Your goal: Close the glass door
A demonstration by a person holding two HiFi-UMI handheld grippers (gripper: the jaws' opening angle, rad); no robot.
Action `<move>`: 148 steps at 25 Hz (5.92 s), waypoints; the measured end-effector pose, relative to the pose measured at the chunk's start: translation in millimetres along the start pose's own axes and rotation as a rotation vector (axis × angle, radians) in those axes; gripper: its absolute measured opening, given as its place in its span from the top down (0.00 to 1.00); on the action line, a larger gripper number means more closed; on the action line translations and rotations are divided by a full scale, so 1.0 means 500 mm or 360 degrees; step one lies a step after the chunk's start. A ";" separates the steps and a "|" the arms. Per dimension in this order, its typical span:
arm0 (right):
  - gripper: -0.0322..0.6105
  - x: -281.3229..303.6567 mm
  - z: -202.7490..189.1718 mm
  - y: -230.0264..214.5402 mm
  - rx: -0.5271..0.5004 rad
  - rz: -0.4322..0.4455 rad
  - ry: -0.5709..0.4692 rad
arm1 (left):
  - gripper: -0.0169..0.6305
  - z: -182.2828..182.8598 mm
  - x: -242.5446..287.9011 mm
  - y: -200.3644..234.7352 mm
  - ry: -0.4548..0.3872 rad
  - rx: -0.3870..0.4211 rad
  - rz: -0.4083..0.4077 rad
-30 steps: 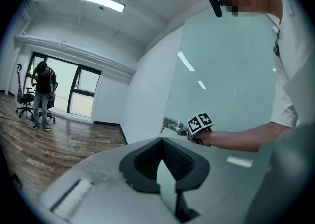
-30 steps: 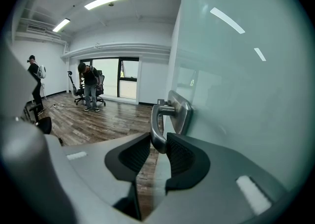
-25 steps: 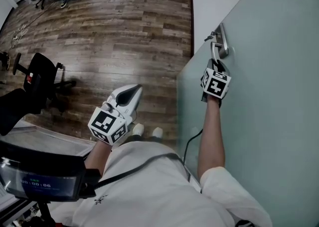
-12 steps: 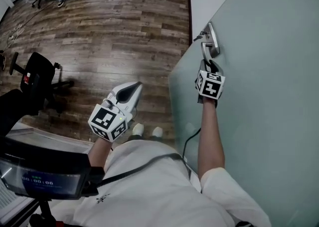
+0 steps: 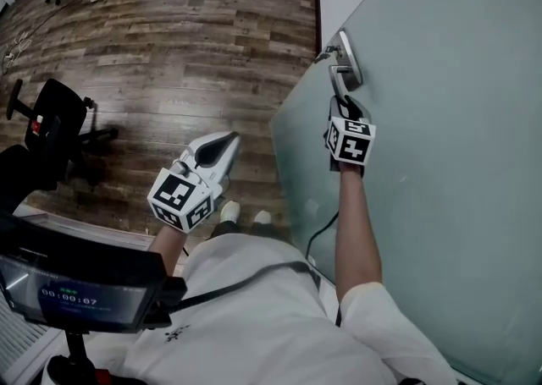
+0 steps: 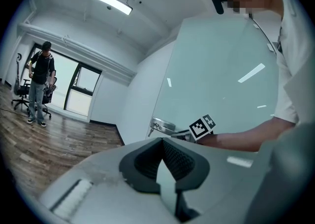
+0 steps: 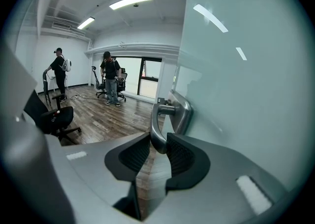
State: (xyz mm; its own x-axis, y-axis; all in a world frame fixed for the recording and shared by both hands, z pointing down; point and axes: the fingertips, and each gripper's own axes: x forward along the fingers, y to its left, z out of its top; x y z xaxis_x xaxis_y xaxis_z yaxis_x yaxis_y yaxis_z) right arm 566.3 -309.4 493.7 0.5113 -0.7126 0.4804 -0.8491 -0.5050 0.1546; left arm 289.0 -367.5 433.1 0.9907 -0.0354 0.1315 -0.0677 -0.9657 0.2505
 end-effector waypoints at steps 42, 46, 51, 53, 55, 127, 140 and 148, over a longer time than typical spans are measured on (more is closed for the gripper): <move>0.78 -0.158 -0.029 0.388 -0.0191 0.0395 -0.0060 | 0.97 -0.157 -0.448 -0.328 -0.0112 -0.0106 0.0745; 0.78 -0.186 -0.045 0.428 -0.0209 0.0435 -0.0049 | 0.97 -0.168 -0.495 -0.342 -0.0113 -0.0104 0.0781; 0.78 -0.211 -0.033 0.498 -0.0263 0.0539 -0.0156 | 0.97 -0.163 -0.549 -0.341 -0.0142 -0.0078 0.0776; 0.78 -0.225 -0.036 0.522 -0.0278 0.0566 -0.0154 | 0.97 -0.162 -0.575 -0.342 -0.0134 -0.0060 0.0763; 0.78 -0.242 -0.035 0.550 -0.0296 0.0583 -0.0144 | 0.97 -0.158 -0.606 -0.344 -0.0118 -0.0049 0.0745; 0.76 -0.841 -0.329 1.131 -0.0673 0.1335 -0.0308 | 0.97 -0.317 -1.217 -0.580 -0.0290 -0.0090 0.1290; 0.75 -0.909 -0.400 1.118 -0.0694 0.1462 -0.0315 | 0.97 -0.314 -1.202 -0.589 -0.0269 -0.0054 0.1237; 0.75 -0.975 -0.431 1.144 -0.0729 0.1557 -0.0343 | 0.97 -0.311 -1.211 -0.586 -0.0285 -0.0036 0.1251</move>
State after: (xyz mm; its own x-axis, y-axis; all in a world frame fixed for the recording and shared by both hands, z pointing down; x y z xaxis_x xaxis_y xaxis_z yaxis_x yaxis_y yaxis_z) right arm -197.2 -146.0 534.0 -0.4346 -0.7988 0.4160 -0.8458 0.5207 0.1163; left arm -309.1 -23.1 429.1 0.6562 -0.7447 0.1219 -0.7531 -0.6361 0.1683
